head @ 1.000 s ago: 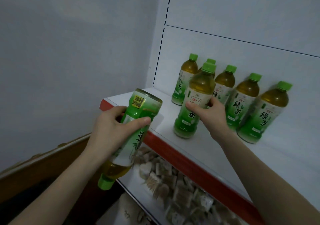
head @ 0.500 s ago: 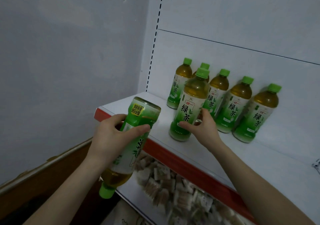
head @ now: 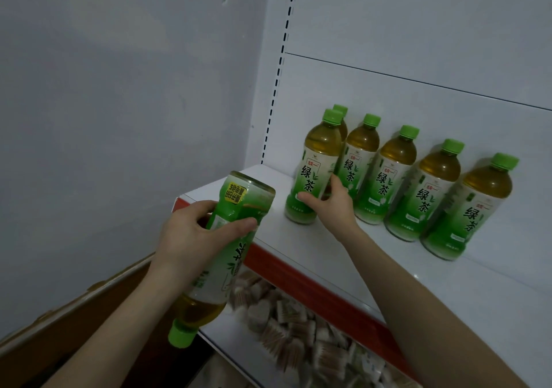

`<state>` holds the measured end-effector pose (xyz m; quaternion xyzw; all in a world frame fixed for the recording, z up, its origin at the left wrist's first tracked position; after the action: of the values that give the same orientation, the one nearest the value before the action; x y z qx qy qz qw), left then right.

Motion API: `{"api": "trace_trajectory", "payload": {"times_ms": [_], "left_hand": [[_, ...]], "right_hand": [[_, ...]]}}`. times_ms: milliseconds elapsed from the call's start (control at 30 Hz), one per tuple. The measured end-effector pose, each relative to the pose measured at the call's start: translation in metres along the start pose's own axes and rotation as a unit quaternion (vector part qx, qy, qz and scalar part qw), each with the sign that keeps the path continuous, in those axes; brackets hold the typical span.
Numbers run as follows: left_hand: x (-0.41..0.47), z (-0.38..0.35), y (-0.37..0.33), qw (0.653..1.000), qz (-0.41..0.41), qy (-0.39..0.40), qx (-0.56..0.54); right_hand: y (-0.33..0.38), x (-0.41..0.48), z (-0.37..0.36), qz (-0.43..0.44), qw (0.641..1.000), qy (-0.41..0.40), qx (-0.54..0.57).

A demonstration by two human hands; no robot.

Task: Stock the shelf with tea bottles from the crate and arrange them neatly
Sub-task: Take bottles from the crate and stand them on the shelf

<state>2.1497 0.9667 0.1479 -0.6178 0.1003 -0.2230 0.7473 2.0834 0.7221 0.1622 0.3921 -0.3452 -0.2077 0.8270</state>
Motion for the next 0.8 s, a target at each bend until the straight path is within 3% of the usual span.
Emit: {"api": "trace_trajectory", "payload": {"times_ms": [800], "left_hand": [[0.013,0.011,-0.004,1.0,0.007,-0.021,0.001]], "right_hand": [[-0.035,0.058,-0.009,-0.052,0.997,-0.029,-0.044]]}}
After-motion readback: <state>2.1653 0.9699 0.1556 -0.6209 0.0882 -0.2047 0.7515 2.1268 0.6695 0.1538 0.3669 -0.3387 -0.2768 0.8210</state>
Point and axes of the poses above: each hand's wrist, its own x-axis towards the middle knuckle, its own z-axis out of the back of the hand, y = z × x, the point moved 7 cm from there along x, towards the middle knuckle, and after that the axes turned 6 degrees about z, right-handed, at the moved point
